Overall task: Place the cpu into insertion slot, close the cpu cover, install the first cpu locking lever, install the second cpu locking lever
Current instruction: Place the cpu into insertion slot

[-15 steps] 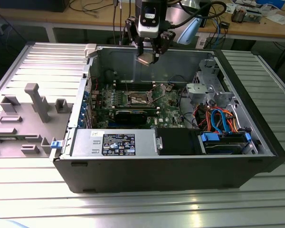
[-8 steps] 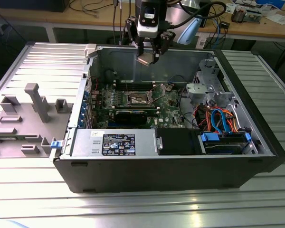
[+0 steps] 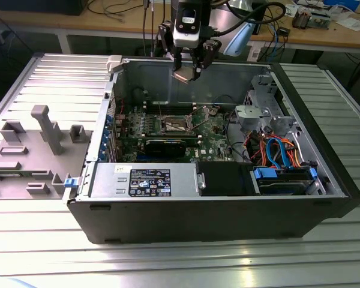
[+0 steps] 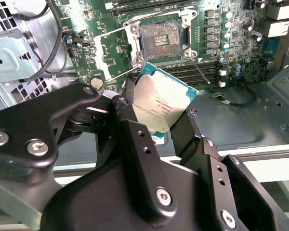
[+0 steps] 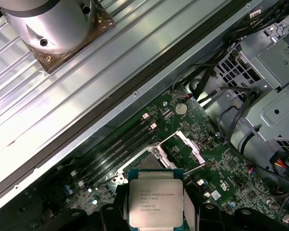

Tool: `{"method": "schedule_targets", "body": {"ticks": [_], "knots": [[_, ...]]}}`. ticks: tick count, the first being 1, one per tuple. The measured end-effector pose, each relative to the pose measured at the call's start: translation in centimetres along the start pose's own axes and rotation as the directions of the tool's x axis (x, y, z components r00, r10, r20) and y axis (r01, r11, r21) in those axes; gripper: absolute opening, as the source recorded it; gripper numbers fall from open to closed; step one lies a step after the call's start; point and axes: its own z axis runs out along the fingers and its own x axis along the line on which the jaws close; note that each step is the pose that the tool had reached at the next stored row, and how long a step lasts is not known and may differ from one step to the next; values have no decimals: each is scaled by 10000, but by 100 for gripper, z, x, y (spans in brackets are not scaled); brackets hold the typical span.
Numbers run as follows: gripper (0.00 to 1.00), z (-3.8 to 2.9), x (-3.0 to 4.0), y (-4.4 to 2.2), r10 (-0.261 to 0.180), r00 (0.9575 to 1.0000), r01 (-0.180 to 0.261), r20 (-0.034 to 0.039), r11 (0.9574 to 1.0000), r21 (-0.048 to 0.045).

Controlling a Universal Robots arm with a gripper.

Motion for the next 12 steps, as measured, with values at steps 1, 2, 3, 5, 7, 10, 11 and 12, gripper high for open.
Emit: {"method": "schedule_targets", "body": {"ticks": [1,2,3,5,7,10,11,12], "knots": [[54,0,0,0,4,10000,-4,1,10000,-1],[54,0,0,0,8,10000,-8,1,10000,0],[54,0,0,0,12,10000,-12,1,10000,-1],[54,0,0,0,20,10000,-20,2,10000,-1],[54,0,0,0,26,10000,-26,3,10000,-1],[54,0,0,0,72,10000,-72,6,10000,-2],[54,0,0,0,100,10000,-100,9,10000,-2],[54,0,0,0,116,9999,-116,10,9999,-2]]}}
